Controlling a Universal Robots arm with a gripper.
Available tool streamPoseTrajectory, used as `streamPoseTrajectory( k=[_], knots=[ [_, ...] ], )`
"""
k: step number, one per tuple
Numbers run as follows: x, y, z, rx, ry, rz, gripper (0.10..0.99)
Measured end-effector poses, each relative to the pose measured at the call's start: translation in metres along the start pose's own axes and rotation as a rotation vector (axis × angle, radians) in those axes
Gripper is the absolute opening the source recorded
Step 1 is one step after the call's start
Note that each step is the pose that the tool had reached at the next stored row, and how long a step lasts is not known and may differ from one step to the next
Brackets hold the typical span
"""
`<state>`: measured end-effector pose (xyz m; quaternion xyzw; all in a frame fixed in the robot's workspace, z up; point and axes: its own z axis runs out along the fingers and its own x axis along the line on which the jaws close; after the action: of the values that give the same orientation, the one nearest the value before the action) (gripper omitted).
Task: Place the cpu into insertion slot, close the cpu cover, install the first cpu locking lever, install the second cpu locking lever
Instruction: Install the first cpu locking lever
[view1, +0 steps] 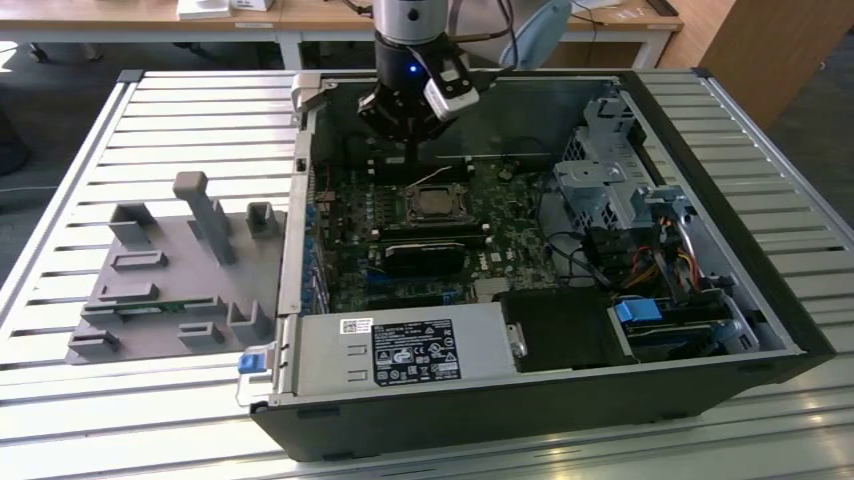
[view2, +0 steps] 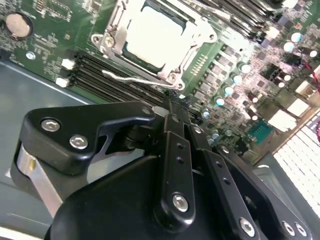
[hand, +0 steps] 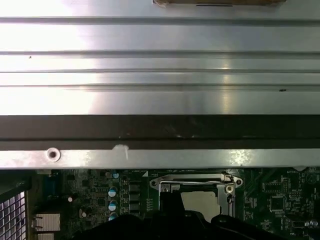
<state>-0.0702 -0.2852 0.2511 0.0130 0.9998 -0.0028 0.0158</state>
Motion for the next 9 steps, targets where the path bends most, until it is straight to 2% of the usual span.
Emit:
streamPoseTrajectory(
  k=[3, 4, 6, 7, 9],
  knots=[
    [-0.0019, -0.0001, 0.0013, -0.002, 0.0000, 0.000, 0.106],
    [-0.0020, -0.0007, 0.0015, -0.008, 0.0004, 0.000, 0.106],
    [-0.0021, -0.0020, 0.0021, -0.038, 0.0010, 0.001, 0.106],
    [-0.0021, -0.0023, 0.0025, -0.047, 0.0013, 0.002, 0.106],
    [-0.0022, -0.0023, 0.0030, -0.047, 0.0012, 0.003, 0.106]
  ],
)
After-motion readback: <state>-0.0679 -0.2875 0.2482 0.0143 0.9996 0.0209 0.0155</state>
